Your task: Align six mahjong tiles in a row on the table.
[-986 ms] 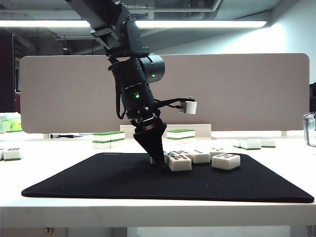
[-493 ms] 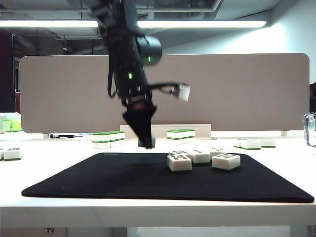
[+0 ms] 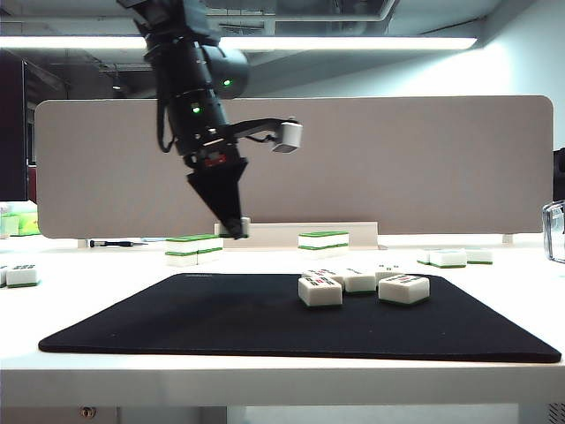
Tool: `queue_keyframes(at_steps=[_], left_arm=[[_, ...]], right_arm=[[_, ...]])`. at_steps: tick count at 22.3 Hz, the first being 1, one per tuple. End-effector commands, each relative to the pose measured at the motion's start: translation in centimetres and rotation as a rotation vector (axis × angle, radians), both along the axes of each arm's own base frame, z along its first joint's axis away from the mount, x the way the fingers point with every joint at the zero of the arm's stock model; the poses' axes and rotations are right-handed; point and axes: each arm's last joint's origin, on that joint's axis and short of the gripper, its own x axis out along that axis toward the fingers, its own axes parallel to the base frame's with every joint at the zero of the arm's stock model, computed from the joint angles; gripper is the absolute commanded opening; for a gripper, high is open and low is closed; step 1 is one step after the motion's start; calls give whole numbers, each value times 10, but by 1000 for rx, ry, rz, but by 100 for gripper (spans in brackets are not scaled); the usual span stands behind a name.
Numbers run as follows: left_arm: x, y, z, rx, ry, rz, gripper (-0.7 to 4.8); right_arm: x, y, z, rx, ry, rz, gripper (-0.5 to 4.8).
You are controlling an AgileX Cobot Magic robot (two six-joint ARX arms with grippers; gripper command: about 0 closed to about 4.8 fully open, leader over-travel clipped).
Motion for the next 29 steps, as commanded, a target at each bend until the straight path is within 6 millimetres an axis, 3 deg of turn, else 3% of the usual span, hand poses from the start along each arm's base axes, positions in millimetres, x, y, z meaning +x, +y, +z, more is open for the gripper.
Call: queue_keyframes(at_steps=[1, 4, 12, 19, 22, 24, 25, 27, 29], left_arm=[[3, 12, -1, -2, 16, 3, 222], [5, 27, -16, 20, 33, -57, 223], [11, 24, -50, 59, 83, -176, 222], [13, 22, -58, 18, 105, -177, 248], [13, 21, -51, 7, 89, -146, 280], [10, 15, -29, -38, 26, -74, 348], [9, 11, -19, -69, 2, -35, 356], [5, -3, -9, -154, -8, 20, 355], [-2, -30, -11, -222, 8, 23, 355]], right_arm=[[-3, 0, 0, -5, -26, 0, -1], [-3, 0, 0, -5, -26, 0, -1], [-3, 0, 0, -5, -26, 0, -1], [-3, 0, 0, -5, -26, 0, -1], [-3, 0, 0, -5, -26, 0, -1], [-3, 0, 0, -5, -26, 0, -1], [-3, 0, 0, -5, -26, 0, -1], [-2, 0, 0, -7, -26, -4, -1], [-2, 0, 0, -13, -25, -21, -1]])
